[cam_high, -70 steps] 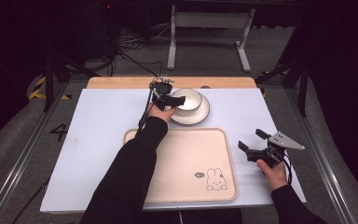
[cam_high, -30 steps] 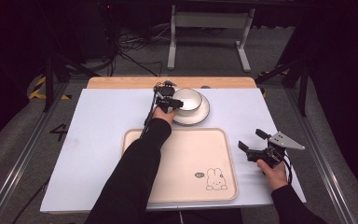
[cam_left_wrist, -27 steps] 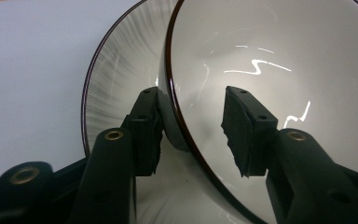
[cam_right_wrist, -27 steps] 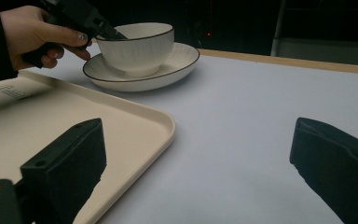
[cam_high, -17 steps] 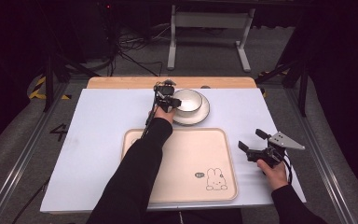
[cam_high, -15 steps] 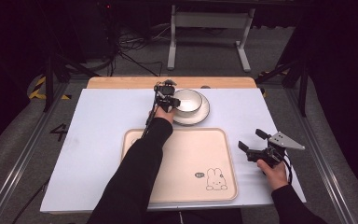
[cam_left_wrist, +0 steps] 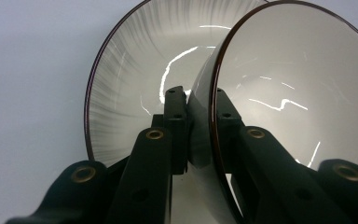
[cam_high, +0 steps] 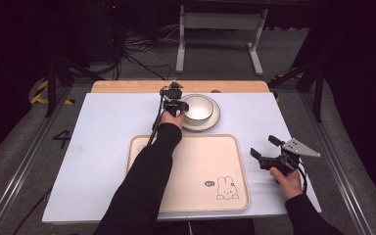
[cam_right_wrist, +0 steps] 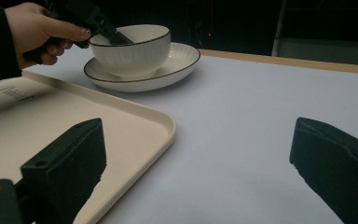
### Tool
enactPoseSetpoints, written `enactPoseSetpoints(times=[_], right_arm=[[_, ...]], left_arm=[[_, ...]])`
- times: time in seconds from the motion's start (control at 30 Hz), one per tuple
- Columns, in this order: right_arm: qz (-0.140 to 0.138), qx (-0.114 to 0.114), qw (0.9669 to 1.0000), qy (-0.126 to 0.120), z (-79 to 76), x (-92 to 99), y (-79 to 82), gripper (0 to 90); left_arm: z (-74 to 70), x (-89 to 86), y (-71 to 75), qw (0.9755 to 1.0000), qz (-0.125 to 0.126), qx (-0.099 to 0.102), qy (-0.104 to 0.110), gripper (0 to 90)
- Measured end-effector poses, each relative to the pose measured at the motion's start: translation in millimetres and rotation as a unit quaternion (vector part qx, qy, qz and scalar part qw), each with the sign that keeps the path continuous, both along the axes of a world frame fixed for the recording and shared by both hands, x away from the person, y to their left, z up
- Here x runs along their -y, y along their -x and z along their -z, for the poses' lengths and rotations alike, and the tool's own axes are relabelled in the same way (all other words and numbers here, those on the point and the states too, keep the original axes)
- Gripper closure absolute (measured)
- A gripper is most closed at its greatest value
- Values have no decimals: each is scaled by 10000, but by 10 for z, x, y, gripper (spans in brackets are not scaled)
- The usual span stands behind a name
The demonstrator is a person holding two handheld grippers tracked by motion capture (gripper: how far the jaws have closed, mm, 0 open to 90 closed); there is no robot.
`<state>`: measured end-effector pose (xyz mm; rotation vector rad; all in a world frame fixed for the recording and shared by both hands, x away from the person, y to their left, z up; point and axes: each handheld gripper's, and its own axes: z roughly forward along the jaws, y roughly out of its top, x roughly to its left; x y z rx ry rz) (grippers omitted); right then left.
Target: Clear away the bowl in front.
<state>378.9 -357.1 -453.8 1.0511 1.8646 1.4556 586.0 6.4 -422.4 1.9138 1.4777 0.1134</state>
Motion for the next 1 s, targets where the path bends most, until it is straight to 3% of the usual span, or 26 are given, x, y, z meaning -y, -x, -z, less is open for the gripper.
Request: enactPoseSetpoints(times=[0.23, 0.33, 0.47, 1.0], right_arm=[[-5, 2, 10000, -5, 0, 1, 0, 42], [-5, 0, 10000, -6, 0, 2, 0, 42], [-6, -1, 10000, -6, 0, 1, 0, 42], [1, -5, 10000, -3, 0, 0, -1, 42]], left_arm=[[-33, -2, 30, 9999, 79, 89, 18, 818], [-67, 16, 59, 9997, 140, 178, -85, 820], [-109, 11, 93, 9995, 165, 252, -18, 820], [-392, -114, 257, 9977, 353, 583, -51, 819]])
